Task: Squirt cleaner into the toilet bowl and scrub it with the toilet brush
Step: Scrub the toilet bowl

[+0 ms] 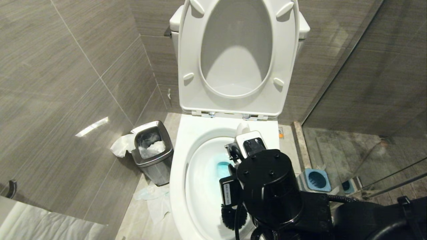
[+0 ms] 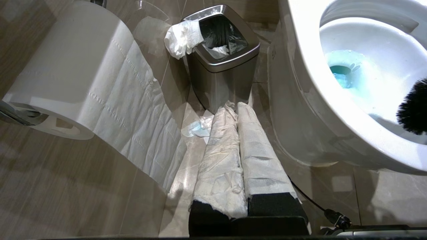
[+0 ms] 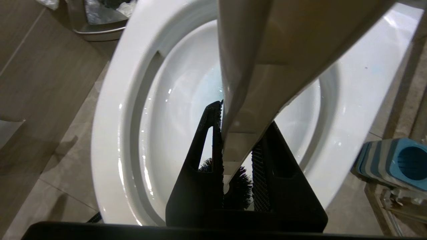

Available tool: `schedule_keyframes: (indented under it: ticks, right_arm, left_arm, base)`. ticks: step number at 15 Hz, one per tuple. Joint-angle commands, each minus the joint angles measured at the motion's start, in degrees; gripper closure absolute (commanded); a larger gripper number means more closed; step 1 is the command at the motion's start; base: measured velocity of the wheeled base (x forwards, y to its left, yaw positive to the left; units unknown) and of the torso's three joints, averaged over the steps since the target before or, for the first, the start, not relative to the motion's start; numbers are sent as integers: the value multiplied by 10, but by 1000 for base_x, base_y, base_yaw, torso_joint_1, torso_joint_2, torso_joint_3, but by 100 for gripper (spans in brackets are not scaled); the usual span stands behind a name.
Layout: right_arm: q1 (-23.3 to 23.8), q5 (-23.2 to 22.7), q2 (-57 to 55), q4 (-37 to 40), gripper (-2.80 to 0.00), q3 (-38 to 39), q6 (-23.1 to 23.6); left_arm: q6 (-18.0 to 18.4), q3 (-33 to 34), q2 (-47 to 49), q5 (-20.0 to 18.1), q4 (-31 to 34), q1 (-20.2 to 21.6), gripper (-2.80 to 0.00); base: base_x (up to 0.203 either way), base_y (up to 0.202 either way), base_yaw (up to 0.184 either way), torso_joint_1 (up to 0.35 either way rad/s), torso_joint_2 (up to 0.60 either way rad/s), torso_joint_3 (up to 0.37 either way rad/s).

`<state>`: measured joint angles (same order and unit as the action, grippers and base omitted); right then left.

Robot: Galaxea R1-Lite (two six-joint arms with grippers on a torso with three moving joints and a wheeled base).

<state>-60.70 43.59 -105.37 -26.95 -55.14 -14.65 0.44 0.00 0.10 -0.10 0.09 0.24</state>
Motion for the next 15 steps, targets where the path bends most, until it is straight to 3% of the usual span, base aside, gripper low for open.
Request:
schedule_keyframes:
  ticks: [1, 9, 15]
  right_arm:
    - [19, 3, 16, -2, 0, 10, -2]
    - [115, -6, 5, -3, 0, -8, -2]
    - [167, -9, -98, -3, 0, -136, 21]
  left_arm:
    - [0, 1, 1, 0, 0, 0, 0]
    - [0, 1, 1, 0, 0, 0, 0]
    - [0, 0, 1, 0, 0, 0, 0]
  base:
    - [0, 0, 0, 0, 0, 0]
    - [0, 0, 0, 0, 0, 0]
    - [0, 0, 0, 0, 0, 0]
